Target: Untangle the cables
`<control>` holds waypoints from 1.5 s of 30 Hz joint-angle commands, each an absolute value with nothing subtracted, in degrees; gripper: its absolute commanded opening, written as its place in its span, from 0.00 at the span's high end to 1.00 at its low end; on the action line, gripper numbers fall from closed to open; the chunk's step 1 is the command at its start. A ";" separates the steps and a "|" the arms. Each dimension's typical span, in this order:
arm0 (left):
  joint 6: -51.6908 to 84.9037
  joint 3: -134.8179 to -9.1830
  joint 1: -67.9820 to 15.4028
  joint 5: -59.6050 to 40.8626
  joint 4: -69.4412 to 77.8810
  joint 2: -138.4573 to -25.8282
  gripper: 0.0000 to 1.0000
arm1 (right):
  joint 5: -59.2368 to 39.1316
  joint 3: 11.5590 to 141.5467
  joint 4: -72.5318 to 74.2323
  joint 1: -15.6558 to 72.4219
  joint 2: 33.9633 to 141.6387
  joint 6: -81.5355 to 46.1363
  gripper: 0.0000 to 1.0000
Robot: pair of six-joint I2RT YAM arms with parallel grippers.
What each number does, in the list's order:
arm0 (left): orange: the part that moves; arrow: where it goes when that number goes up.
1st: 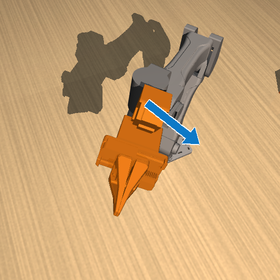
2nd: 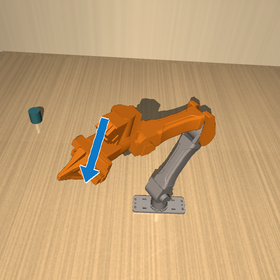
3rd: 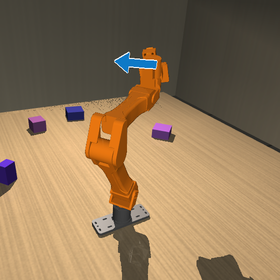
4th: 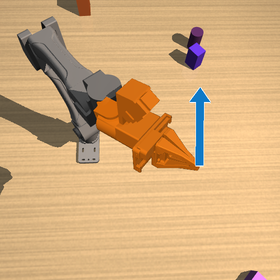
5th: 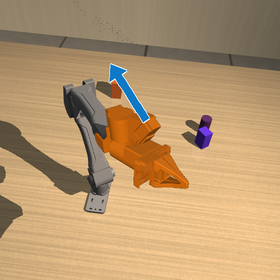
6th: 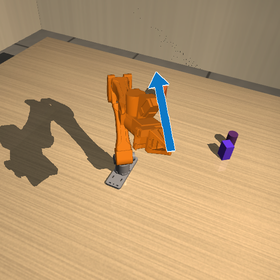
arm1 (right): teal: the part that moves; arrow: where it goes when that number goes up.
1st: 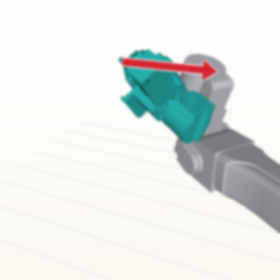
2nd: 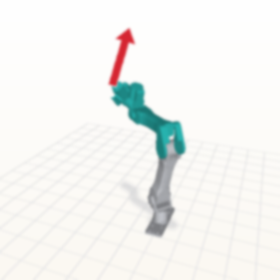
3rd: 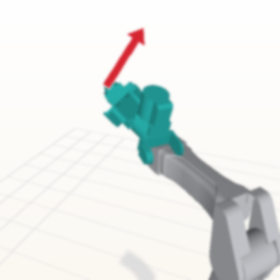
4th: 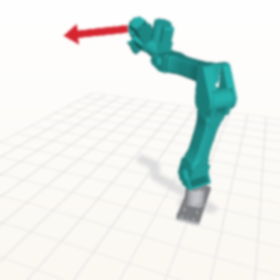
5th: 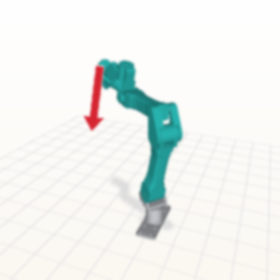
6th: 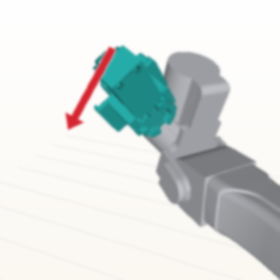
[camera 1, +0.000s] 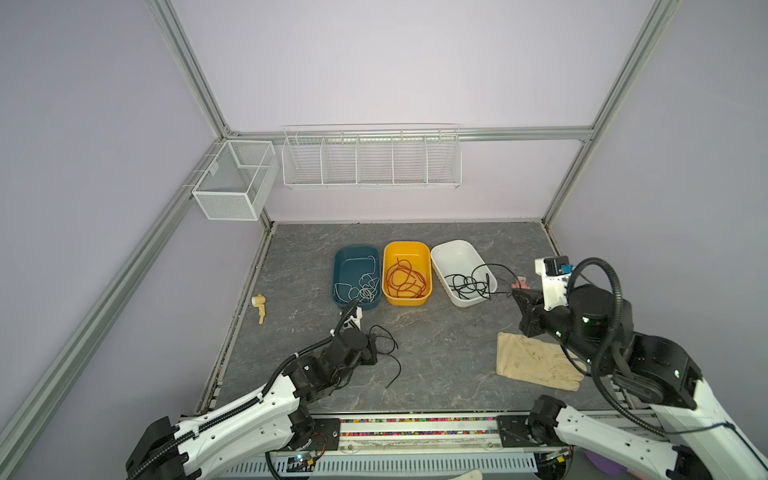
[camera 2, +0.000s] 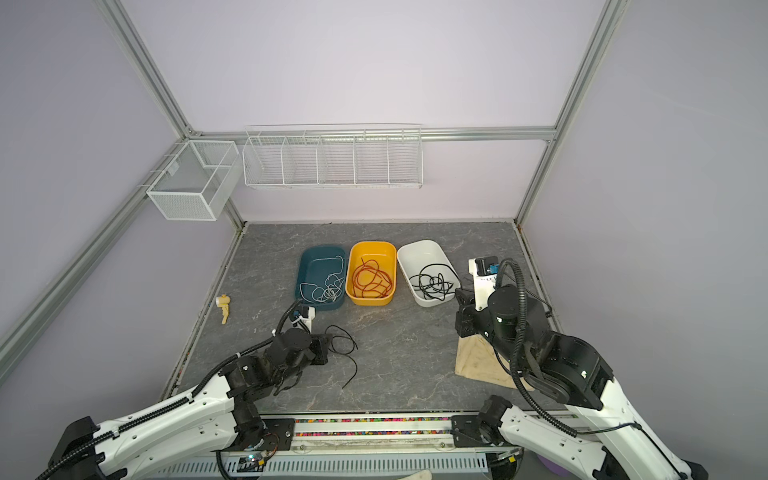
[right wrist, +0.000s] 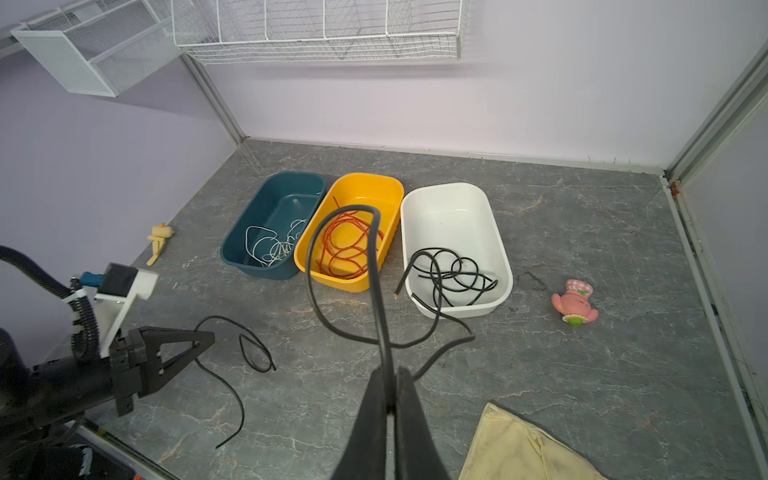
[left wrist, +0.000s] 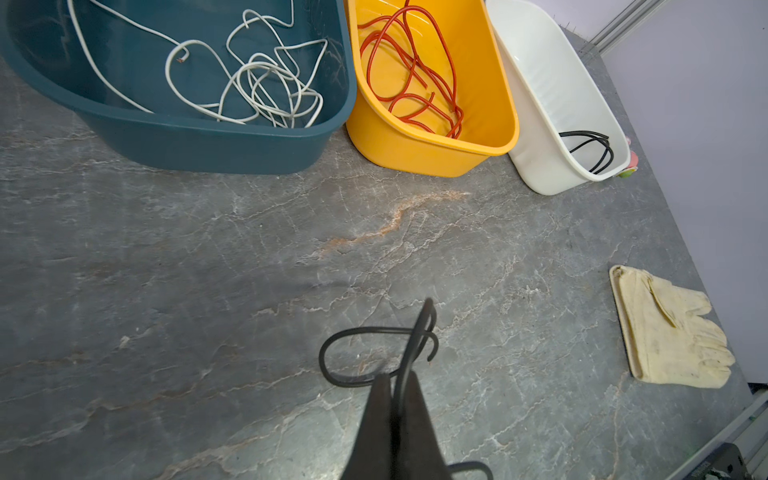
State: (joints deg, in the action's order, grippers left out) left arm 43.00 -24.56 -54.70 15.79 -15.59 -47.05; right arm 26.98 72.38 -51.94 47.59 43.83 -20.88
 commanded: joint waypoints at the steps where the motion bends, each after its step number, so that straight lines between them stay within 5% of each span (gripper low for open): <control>1: 41.67 -25.36 -54.58 15.73 -15.81 -47.26 1.00 | 28.61 72.98 -51.80 45.72 45.35 -19.53 0.94; 24: 35.37 -30.47 -55.20 13.76 -20.09 -48.39 1.00 | 9.91 76.45 -40.16 24.28 69.69 -16.46 0.94; 45: 35.53 -29.27 -57.62 13.73 -15.23 -53.48 1.00 | 4.95 81.28 -35.83 18.54 91.66 -16.06 0.93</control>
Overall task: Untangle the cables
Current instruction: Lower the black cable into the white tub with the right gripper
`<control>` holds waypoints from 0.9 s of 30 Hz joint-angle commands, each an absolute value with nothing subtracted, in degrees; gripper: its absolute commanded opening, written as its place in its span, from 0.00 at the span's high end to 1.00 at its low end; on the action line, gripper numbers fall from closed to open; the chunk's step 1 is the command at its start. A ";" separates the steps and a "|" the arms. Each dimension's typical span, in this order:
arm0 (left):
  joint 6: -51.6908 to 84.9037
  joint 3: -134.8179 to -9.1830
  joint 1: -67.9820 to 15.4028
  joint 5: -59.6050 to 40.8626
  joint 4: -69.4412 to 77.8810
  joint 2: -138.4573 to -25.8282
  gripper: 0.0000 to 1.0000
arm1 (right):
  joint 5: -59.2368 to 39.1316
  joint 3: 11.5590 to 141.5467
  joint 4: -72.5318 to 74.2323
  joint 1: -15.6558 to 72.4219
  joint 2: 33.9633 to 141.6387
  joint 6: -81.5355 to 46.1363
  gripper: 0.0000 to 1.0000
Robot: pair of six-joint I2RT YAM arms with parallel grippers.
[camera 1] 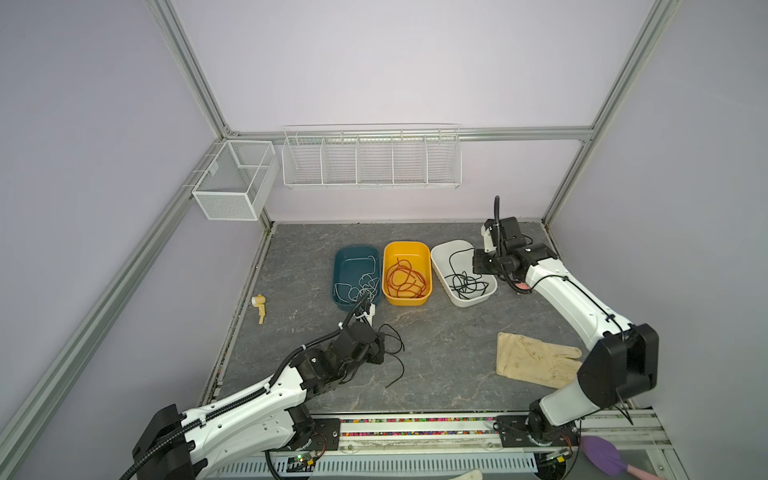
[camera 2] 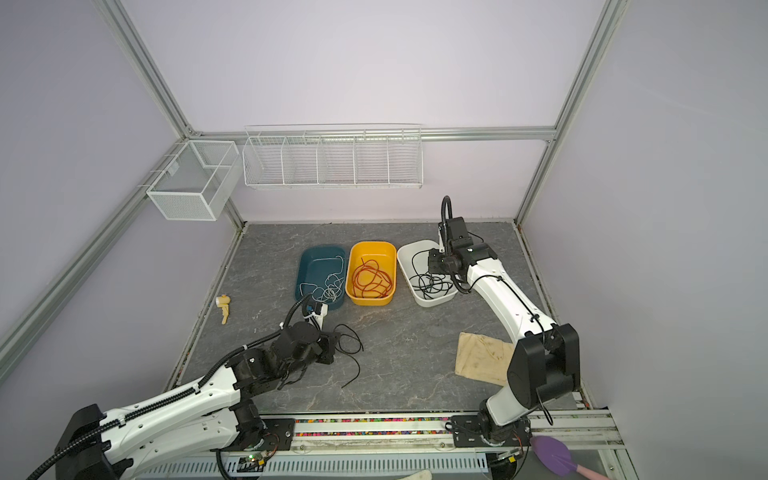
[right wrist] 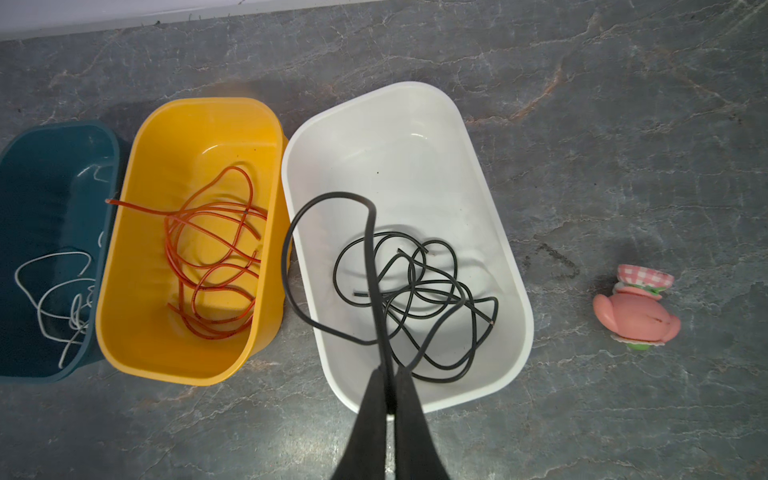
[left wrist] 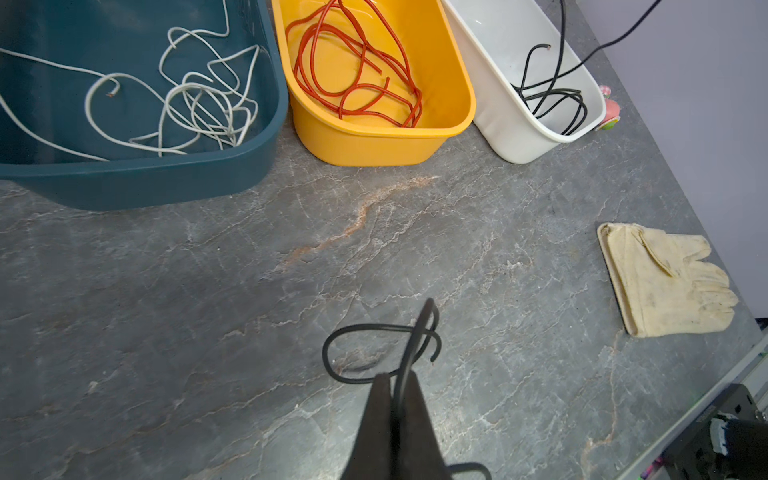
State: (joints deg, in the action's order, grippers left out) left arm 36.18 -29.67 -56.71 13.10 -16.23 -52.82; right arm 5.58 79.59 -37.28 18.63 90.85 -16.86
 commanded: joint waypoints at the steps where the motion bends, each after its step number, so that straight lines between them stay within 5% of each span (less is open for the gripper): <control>1: 35.49 -29.27 -58.10 13.96 -15.27 -53.73 1.00 | 5.28 81.47 -35.82 18.48 92.43 -15.98 0.93; 27: 36.31 -29.11 -60.73 15.29 -13.70 -54.49 1.00 | 5.80 90.80 -39.34 17.57 110.41 -15.56 0.93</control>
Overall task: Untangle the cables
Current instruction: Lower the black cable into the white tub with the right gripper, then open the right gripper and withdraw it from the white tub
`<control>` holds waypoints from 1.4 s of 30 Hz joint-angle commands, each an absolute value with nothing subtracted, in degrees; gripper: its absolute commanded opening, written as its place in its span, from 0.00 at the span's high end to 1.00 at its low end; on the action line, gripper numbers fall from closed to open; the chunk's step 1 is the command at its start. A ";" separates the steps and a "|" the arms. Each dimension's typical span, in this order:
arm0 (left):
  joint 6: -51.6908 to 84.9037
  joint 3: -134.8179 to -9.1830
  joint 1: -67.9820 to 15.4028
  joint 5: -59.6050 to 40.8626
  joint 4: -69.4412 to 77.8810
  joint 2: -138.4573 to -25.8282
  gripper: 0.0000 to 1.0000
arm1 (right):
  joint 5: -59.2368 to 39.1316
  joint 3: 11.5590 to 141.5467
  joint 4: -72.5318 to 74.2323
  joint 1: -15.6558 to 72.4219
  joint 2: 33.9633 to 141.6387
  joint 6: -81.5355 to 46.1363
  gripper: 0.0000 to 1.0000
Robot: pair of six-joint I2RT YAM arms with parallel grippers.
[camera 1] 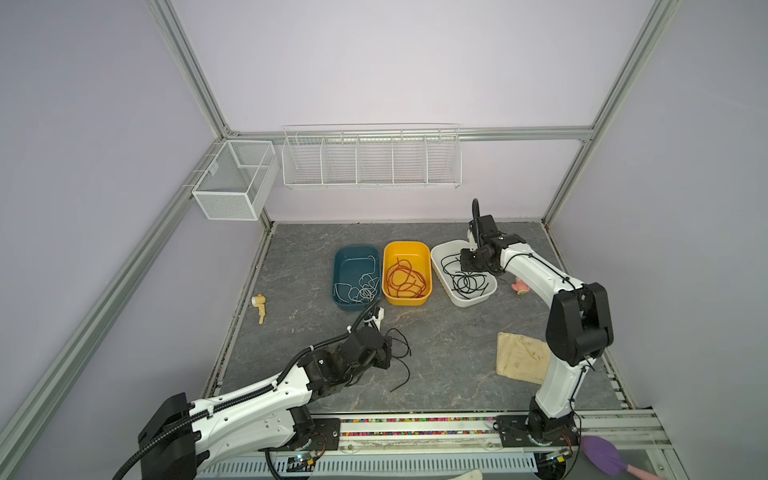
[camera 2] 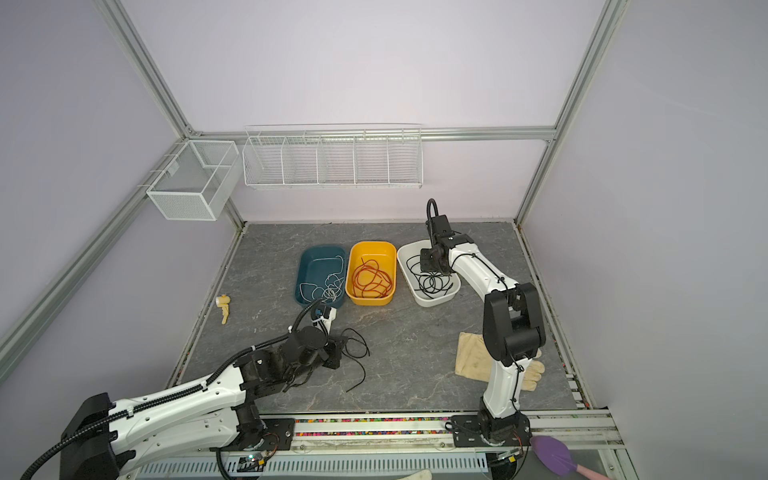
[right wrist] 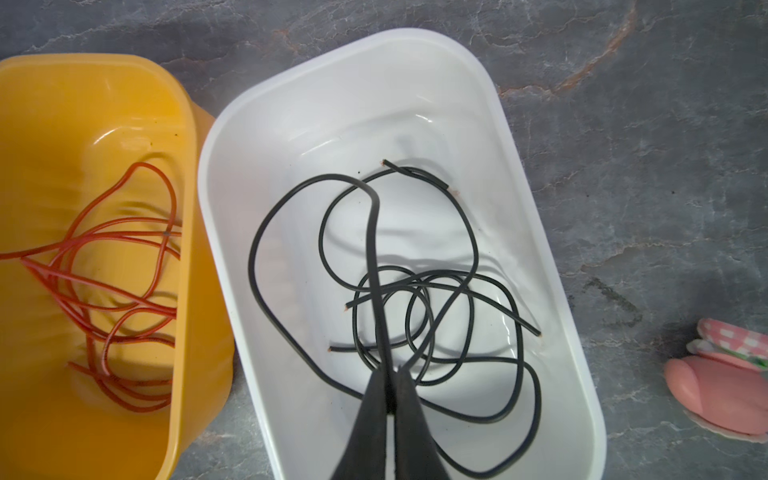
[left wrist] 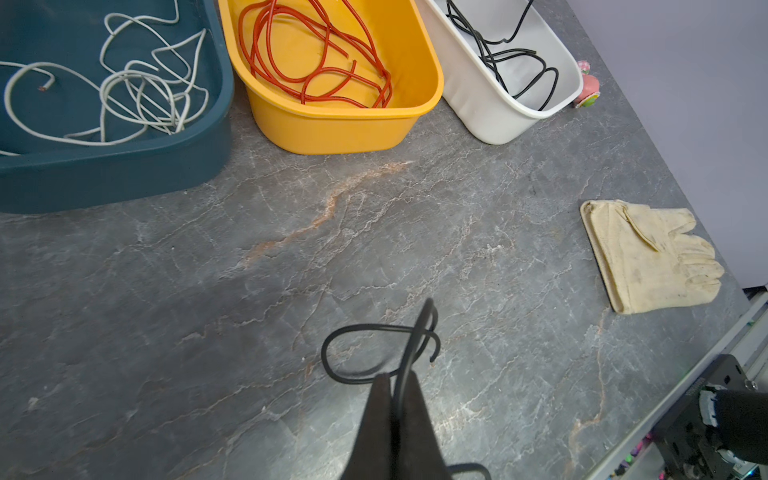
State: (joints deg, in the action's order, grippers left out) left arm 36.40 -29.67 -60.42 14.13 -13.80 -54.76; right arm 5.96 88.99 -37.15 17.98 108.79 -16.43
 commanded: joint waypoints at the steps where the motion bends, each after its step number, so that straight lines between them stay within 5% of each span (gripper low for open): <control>1: 36.32 -29.11 -60.73 15.29 -13.83 -54.34 1.00 | 5.78 91.34 -39.69 17.49 111.00 -15.55 0.93; 14: 35.99 -29.14 -60.73 15.38 -14.88 -53.79 1.00 | 4.31 92.81 -42.25 17.52 113.23 -16.77 0.93; 28: 35.42 -29.47 -60.73 16.26 -16.48 -52.04 1.00 | 4.21 91.78 -44.03 18.21 107.17 -17.08 0.76; 37: 35.07 -29.71 -60.68 16.17 -16.93 -51.46 1.00 | 3.42 89.11 -44.22 19.74 100.23 -17.38 0.63; 42: 35.08 -29.80 -60.73 16.34 -17.73 -50.30 1.00 | 1.40 84.80 -43.74 20.92 93.86 -16.90 0.42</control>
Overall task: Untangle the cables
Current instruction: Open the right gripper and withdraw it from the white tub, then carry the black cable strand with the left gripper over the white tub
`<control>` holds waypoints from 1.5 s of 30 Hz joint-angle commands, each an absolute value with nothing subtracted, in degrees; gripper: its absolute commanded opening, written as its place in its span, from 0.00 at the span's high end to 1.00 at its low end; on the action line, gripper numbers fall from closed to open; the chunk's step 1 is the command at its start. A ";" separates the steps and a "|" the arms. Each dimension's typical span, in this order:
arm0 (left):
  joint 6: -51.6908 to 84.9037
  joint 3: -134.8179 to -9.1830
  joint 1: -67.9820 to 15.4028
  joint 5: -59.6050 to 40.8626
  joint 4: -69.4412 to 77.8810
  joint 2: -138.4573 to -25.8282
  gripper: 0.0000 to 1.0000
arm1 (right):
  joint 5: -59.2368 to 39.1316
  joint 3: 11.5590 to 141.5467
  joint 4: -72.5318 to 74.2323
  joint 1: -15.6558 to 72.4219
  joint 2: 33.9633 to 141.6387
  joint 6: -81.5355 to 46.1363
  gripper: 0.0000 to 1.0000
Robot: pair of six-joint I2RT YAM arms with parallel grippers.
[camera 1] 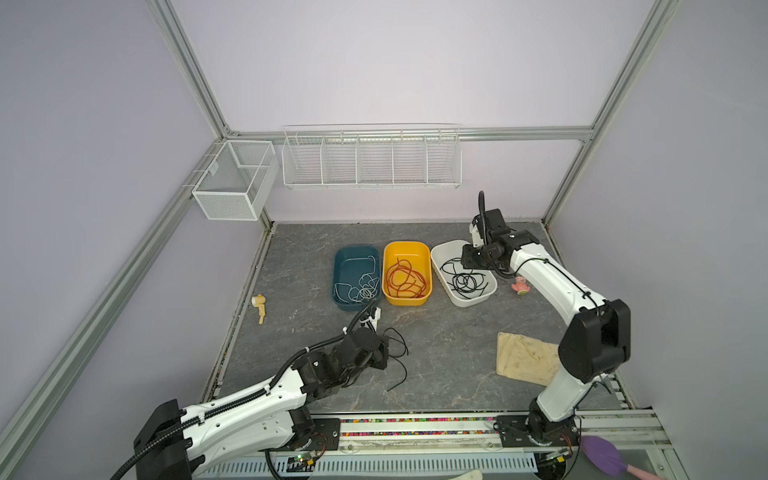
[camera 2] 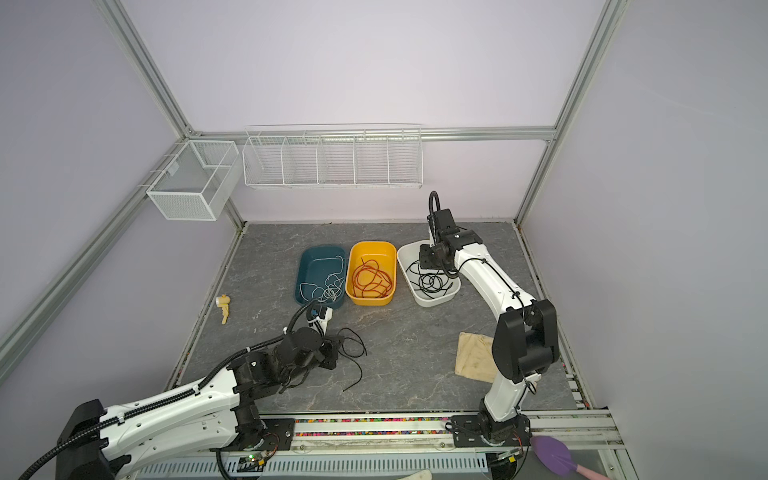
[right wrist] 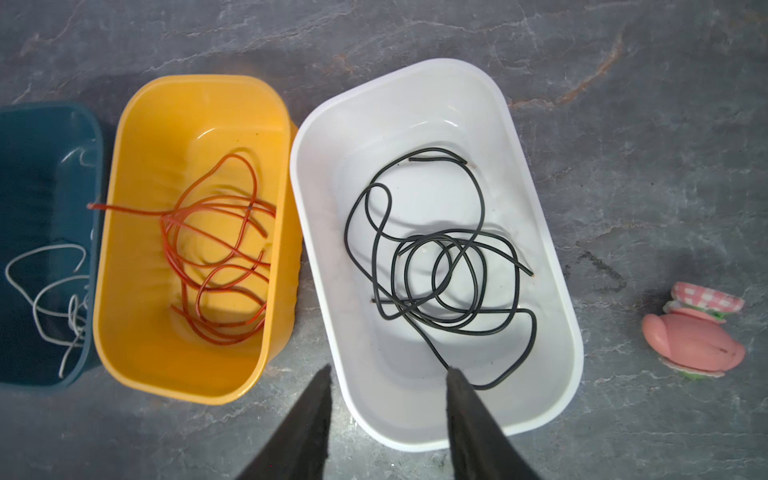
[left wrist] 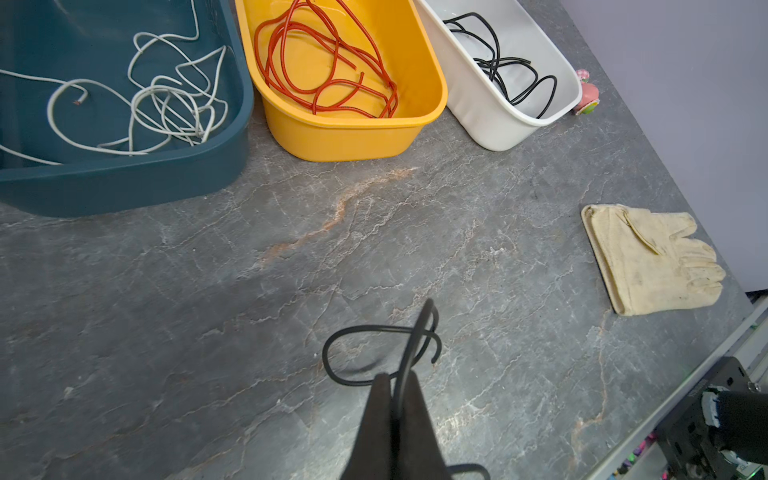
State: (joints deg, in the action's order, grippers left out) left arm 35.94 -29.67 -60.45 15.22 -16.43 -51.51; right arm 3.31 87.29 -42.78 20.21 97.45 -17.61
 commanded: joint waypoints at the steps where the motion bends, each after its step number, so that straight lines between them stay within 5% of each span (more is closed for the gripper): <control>1: 35.03 -29.79 -60.73 16.44 -17.88 -50.09 1.00 | 1.30 83.58 -43.68 21.22 92.10 -16.65 0.37; 6: 34.43 -30.40 -60.71 16.61 -18.92 -49.49 1.00 | 1.99 77.15 -43.86 23.42 81.52 -16.44 0.12; 11: 33.15 -31.57 -60.73 15.70 -20.12 -50.07 1.00 | -0.20 72.51 -46.22 24.54 72.23 -15.84 0.00; 17: 31.32 -34.51 -60.71 15.82 -23.46 -49.49 1.00 | -2.63 68.70 -51.30 24.87 65.20 -15.02 0.12; 35: 25.73 -51.32 -60.73 15.47 -34.08 -53.38 1.00 | -0.35 51.66 -52.38 25.44 43.58 -16.51 0.12; 45: 21.47 -61.78 -60.73 15.21 -35.07 -60.94 1.00 | -0.35 50.72 -52.44 26.94 42.63 -17.01 0.12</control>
